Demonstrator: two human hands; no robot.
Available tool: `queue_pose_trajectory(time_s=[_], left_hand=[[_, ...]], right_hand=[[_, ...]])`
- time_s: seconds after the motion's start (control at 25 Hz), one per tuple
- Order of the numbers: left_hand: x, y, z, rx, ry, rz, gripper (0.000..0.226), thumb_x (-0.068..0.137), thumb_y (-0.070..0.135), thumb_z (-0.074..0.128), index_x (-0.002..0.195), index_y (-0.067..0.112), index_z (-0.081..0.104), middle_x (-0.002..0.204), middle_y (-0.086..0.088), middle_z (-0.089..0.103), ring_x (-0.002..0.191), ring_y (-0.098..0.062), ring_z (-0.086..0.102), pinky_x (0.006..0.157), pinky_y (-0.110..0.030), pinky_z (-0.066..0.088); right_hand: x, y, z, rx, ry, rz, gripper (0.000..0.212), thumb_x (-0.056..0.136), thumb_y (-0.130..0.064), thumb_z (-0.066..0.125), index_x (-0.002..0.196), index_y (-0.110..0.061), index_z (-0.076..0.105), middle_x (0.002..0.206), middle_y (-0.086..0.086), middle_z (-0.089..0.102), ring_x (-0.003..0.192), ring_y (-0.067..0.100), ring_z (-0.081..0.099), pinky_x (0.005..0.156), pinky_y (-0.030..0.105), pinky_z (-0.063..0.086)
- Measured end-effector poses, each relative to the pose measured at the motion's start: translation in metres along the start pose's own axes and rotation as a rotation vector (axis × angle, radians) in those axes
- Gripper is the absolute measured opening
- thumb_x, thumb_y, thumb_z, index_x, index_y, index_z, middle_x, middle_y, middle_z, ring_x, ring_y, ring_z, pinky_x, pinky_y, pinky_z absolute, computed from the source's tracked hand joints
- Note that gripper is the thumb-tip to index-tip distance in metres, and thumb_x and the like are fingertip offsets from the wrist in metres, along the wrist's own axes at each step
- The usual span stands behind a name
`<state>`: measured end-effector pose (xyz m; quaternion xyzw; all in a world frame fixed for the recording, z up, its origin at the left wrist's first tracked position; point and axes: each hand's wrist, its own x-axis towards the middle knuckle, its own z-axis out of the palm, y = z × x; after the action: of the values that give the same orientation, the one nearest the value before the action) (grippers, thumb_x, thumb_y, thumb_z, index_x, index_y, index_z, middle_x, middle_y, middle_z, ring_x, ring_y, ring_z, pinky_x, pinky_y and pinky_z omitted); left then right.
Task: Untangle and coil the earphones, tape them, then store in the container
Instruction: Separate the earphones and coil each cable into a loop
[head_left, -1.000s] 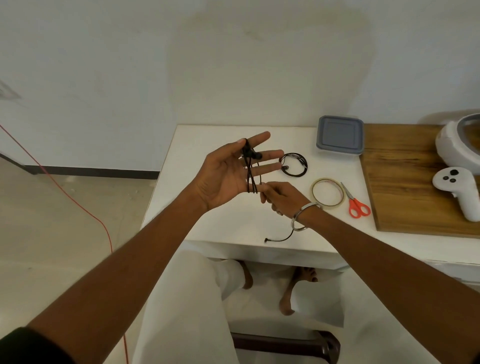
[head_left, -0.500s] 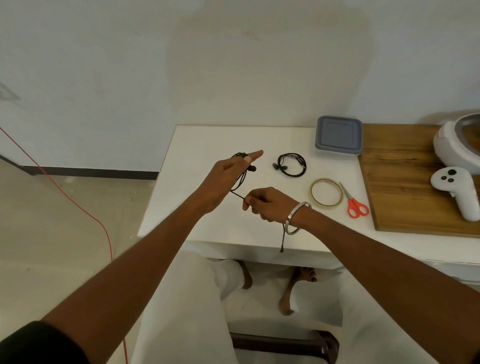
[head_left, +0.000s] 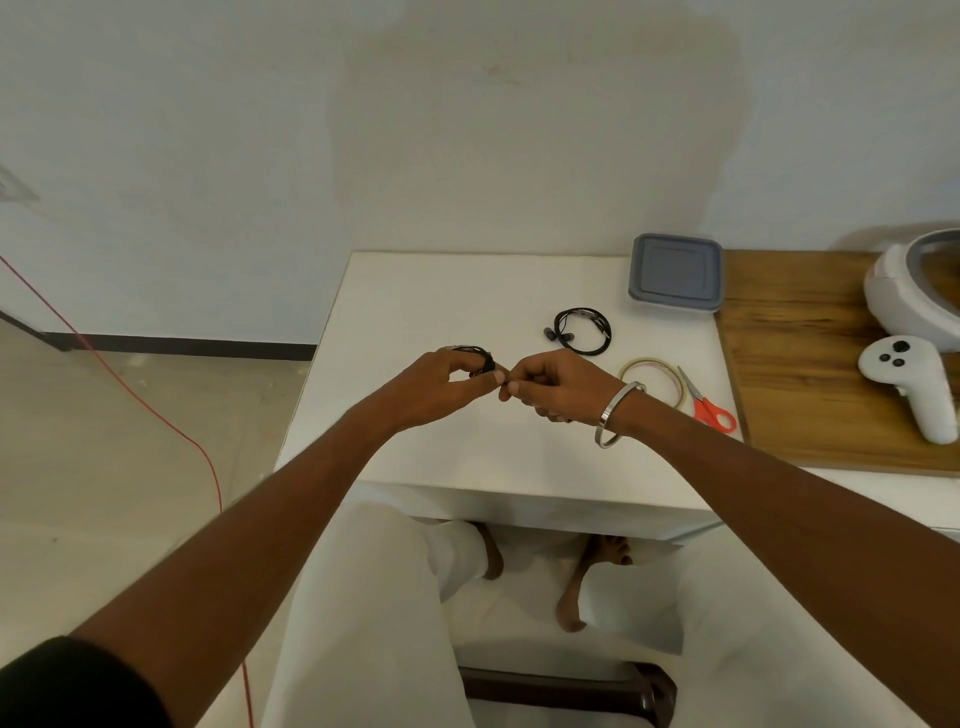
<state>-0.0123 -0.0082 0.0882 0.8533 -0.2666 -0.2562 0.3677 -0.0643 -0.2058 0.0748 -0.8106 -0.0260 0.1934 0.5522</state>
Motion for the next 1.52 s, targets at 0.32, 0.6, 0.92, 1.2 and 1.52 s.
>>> queue_pose_trajectory(time_s=[0.32,0.6,0.92,1.2,1.52], left_hand=[[-0.002,0.000,0.000,0.109,-0.218,-0.036,0.029,0.096,0.046,0.051,0.093,0.028,0.073,0.092,0.010,0.061,0.098,-0.010,0.058,0.089,-0.028,0.043],[-0.005,0.011,-0.002,-0.199,-0.413,-0.180,0.036,0.102,0.022,0.042,0.076,0.010,0.065,0.121,-0.005,0.069,0.121,-0.015,0.057,0.094,-0.018,0.038],[-0.016,0.012,-0.006,-0.958,-0.586,-0.256,0.032,0.094,0.025,0.035,0.065,0.013,0.035,0.074,-0.020,0.058,0.095,-0.049,0.063,0.102,-0.064,0.034],[-0.015,0.016,-0.008,-1.181,-0.464,-0.236,0.034,0.091,0.025,0.030,0.059,0.015,0.025,0.055,-0.001,0.018,0.046,-0.013,0.018,0.053,-0.029,0.035],[-0.010,-0.001,-0.008,-1.120,-0.251,-0.288,0.037,0.091,0.024,0.030,0.055,0.016,0.029,0.055,0.001,0.013,0.048,-0.013,0.009,0.046,-0.024,0.022]], right_hand=[[-0.001,-0.002,-0.007,-0.101,0.033,-0.046,0.015,0.093,-0.022,0.056,0.085,-0.022,0.070,0.058,-0.006,0.051,0.057,0.011,0.044,0.054,0.019,0.041],[0.001,0.002,-0.009,-0.070,0.061,-0.080,0.006,0.089,-0.023,0.063,0.087,-0.020,0.067,0.065,-0.012,0.062,0.060,0.007,0.056,0.064,0.015,0.048],[0.004,0.002,-0.005,-0.045,0.055,-0.125,0.012,0.090,-0.011,0.060,0.101,-0.009,0.065,0.094,0.008,0.067,0.083,0.015,0.061,0.076,0.012,0.049],[0.009,0.004,0.016,0.018,0.166,-0.151,0.024,0.089,0.002,0.052,0.092,-0.019,0.064,0.082,0.008,0.066,0.076,0.018,0.061,0.075,0.033,0.054],[0.003,-0.007,0.024,0.642,0.059,0.045,0.021,0.100,-0.014,0.042,0.097,-0.003,0.059,0.086,0.015,0.066,0.077,0.026,0.070,0.076,0.032,0.058]])
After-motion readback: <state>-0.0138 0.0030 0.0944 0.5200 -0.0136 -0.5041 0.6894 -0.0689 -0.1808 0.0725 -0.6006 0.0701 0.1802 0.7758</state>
